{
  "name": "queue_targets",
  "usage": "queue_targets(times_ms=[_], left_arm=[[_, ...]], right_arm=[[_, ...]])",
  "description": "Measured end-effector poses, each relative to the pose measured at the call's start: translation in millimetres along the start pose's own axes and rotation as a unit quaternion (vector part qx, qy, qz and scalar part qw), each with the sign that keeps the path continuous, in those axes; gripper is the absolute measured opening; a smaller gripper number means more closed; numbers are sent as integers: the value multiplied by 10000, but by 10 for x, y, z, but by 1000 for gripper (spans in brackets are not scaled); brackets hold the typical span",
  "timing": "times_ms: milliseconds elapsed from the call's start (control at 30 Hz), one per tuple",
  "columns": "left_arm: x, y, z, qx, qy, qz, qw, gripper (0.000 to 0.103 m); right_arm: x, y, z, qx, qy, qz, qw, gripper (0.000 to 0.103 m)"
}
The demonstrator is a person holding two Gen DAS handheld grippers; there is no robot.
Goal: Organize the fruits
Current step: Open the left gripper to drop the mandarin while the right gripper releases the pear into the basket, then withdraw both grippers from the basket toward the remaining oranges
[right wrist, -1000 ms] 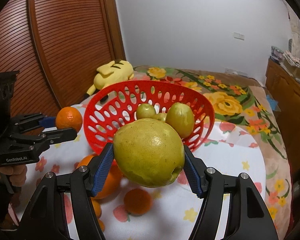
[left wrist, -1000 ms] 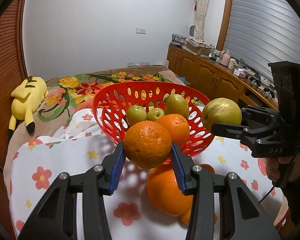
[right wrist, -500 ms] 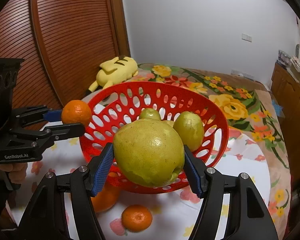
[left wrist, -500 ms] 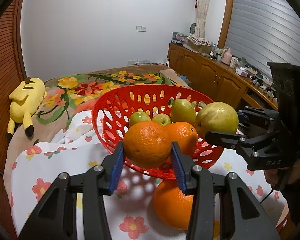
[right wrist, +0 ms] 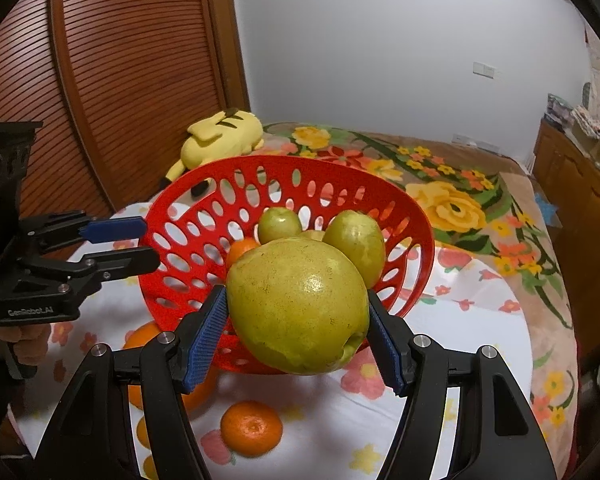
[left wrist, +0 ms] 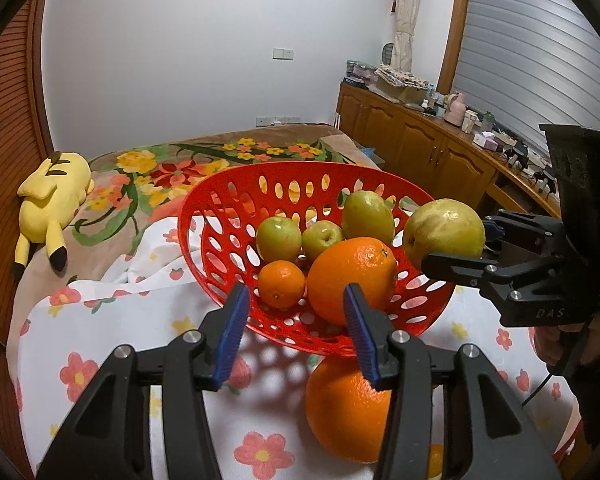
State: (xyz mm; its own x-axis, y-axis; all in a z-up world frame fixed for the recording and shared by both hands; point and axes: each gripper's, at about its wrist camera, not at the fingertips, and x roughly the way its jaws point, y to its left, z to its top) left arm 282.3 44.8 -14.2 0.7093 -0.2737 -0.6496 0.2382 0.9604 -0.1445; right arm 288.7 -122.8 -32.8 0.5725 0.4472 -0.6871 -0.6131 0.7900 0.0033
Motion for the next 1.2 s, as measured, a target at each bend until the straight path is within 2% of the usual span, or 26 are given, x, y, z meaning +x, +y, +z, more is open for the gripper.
queue_targets(times_ms=[500,800,1200], left_arm=[[-61,-2,-75,-48,-7,-43,10000,50],[-76,3,-90,-66,-12,-64,10000,50],[-188,-80,-174,-74,-36,-124,9999,52]], right_arm=[[62,-2,-14,-44,46,-117,9999,69],[-42,-66,69,103,-128,-172,9997,70],[-249,-39,-11,154,-235,-190,9994,70]])
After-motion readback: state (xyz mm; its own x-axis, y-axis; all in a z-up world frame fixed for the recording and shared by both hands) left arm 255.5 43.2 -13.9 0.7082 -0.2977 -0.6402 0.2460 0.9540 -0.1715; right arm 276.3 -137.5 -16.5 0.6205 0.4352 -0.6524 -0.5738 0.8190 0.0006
